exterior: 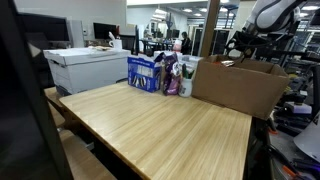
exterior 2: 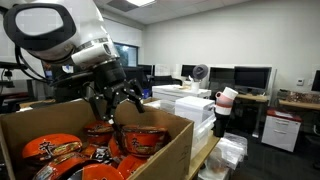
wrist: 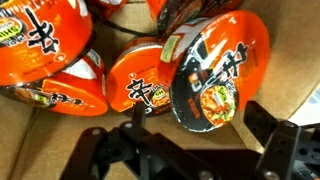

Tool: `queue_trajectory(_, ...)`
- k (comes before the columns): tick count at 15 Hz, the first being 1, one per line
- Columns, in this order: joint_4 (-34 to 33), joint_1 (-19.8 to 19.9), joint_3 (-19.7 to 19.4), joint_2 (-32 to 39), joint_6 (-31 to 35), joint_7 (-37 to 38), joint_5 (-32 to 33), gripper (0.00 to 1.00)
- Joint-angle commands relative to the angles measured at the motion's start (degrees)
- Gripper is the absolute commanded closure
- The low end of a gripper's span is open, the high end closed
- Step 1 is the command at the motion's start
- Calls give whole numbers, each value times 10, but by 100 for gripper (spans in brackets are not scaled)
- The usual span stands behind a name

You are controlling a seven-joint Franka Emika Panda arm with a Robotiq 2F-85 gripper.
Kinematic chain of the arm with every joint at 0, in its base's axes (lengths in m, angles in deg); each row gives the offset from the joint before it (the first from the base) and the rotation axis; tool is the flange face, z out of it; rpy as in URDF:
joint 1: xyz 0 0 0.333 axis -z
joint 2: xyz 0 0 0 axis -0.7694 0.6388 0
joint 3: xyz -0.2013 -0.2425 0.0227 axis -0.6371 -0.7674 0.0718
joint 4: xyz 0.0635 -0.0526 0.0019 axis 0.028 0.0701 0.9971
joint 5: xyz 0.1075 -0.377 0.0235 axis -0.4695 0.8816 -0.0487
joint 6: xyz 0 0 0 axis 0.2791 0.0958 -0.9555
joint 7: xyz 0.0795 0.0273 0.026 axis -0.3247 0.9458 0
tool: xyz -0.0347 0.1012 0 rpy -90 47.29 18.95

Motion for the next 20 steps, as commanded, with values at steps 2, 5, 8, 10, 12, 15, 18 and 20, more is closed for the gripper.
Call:
queue_trajectory(2,-7,-37,-61,54,34,-95,-47,0)
queue_trajectory(5,-14,-72,-98,79,47,-168,-102,0)
queue_trajectory(8,-24,-104,-127,93,44,-228,-163,0)
queue_trajectory(10,-34,-121,-141,99,38,-251,-197,0)
queue_trajectory(12,-44,-134,-151,106,35,-267,-224,0)
queue_trajectory(15,-56,-150,-161,111,28,-289,-265,0)
queue_trajectory(18,-67,-161,-166,120,25,-302,-291,0)
queue_trajectory(20,-72,-168,-167,125,23,-311,-310,0)
